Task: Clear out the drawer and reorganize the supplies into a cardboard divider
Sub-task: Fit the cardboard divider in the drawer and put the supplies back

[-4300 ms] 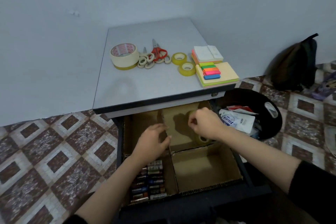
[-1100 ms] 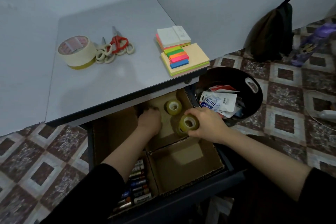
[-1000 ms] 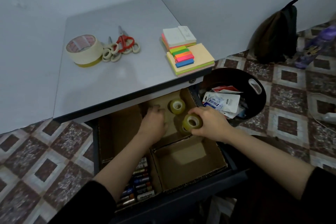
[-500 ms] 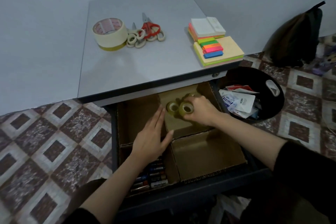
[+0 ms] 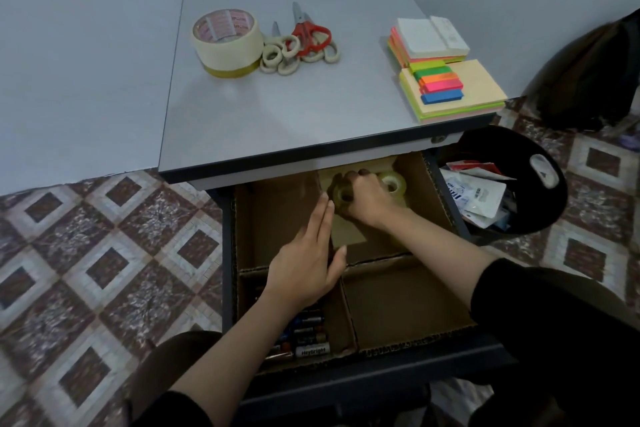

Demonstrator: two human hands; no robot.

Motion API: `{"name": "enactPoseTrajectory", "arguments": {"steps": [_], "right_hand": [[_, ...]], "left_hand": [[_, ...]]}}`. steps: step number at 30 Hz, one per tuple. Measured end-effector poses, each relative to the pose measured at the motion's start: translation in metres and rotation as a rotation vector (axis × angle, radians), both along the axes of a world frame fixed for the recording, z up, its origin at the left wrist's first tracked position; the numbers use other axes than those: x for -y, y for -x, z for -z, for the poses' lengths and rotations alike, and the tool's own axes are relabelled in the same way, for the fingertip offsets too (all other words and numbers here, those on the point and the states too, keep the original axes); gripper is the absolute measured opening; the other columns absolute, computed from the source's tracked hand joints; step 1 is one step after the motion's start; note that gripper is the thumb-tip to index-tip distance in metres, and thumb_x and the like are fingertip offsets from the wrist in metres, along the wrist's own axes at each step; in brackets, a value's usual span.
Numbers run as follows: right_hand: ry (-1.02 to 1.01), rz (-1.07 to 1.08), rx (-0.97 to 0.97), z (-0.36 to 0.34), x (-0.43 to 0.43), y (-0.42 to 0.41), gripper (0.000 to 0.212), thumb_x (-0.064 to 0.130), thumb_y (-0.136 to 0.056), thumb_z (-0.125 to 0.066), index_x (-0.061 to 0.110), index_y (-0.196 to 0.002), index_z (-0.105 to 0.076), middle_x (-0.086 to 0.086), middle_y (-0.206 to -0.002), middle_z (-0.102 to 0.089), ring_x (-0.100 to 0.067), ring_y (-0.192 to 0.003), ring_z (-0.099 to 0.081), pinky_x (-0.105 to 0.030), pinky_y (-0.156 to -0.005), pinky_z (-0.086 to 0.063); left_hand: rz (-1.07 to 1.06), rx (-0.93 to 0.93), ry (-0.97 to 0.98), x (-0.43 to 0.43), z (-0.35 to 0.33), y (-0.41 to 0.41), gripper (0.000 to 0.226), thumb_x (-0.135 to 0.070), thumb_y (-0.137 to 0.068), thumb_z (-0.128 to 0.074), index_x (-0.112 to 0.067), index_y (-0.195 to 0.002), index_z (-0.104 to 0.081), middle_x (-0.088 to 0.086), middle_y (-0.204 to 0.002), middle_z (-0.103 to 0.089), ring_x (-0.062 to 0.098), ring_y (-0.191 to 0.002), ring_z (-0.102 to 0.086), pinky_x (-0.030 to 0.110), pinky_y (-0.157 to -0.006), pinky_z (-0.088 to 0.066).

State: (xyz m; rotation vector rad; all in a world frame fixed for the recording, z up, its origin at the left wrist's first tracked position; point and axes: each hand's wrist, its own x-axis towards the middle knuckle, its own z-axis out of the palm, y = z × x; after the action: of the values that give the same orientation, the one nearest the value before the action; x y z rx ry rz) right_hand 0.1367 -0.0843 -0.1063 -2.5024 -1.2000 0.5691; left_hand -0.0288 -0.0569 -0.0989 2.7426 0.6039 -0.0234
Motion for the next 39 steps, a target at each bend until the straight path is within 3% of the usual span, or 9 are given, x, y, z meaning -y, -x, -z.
{"name": "enactPoseTrajectory", "arguments": {"steps": [8, 16, 24, 29, 33, 39], "right_hand": [[0.033, -0.121, 0.035, 0.002, 0.003, 0.001, 0.06, 0.006, -0.082, -0.067, 0.011, -0.136, -0.04, -0.016, -0.119, -0.057, -0.03, -0.106, -0.059, -0.035, -0.085, -0.053], [0.074, -0.188, 0.069, 0.001, 0.004, -0.001, 0.063, 0.013, -0.082, -0.069, 0.014, -0.139, -0.04, -0.016, -0.131, -0.047, -0.03, -0.116, -0.053, -0.033, -0.093, -0.047], [0.112, -0.18, 0.063, 0.003, 0.0, -0.001, 0.059, 0.019, -0.081, -0.071, 0.016, -0.134, -0.044, -0.013, -0.121, -0.056, -0.028, -0.111, -0.056, -0.033, -0.089, -0.049], [0.112, -0.221, 0.117, 0.0, -0.001, 0.0, 0.039, 0.019, -0.083, -0.068, 0.008, -0.119, -0.055, -0.011, -0.113, -0.061, -0.022, -0.099, -0.061, -0.028, -0.081, -0.049], [0.072, -0.303, 0.158, -0.004, -0.001, 0.002, 0.059, 0.014, -0.083, -0.067, 0.015, -0.137, -0.043, -0.011, -0.133, -0.048, -0.026, -0.116, -0.053, -0.032, -0.09, -0.047], [0.115, -0.337, 0.118, -0.009, 0.002, -0.001, 0.057, 0.008, -0.084, -0.064, 0.018, -0.137, -0.045, -0.009, -0.126, -0.053, -0.023, -0.112, -0.055, -0.031, -0.091, -0.049]], "left_hand": [[-0.004, -0.007, -0.005, 0.0, -0.001, -0.001, 0.068, -0.048, -0.097, -0.025, -0.016, -0.149, 0.004, -0.004, -0.156, 0.019, 0.013, -0.105, -0.055, 0.016, -0.061, -0.036], [-0.004, -0.004, -0.002, 0.0, 0.001, -0.001, 0.068, -0.049, -0.096, -0.024, -0.017, -0.15, 0.004, -0.004, -0.156, 0.018, 0.012, -0.103, -0.056, 0.016, -0.061, -0.037], [-0.017, 0.004, 0.001, 0.0, 0.002, -0.001, 0.068, -0.048, -0.097, -0.026, -0.016, -0.15, 0.001, -0.004, -0.156, 0.016, 0.014, -0.103, -0.057, 0.016, -0.061, -0.037], [-0.017, -0.007, -0.003, 0.001, 0.001, -0.001, 0.067, -0.048, -0.097, -0.024, -0.016, -0.15, 0.002, -0.004, -0.156, 0.017, 0.011, -0.102, -0.056, 0.014, -0.061, -0.036], [-0.01, 0.002, -0.008, 0.001, 0.002, -0.001, 0.067, -0.048, -0.097, -0.025, -0.015, -0.15, 0.0, -0.003, -0.157, 0.014, 0.011, -0.101, -0.057, 0.014, -0.061, -0.034], [-0.003, 0.032, -0.034, 0.0, 0.008, -0.001, 0.073, -0.055, -0.09, -0.012, -0.013, -0.15, -0.007, 0.001, -0.158, 0.006, 0.013, -0.09, -0.06, 0.016, -0.056, -0.036]]}}
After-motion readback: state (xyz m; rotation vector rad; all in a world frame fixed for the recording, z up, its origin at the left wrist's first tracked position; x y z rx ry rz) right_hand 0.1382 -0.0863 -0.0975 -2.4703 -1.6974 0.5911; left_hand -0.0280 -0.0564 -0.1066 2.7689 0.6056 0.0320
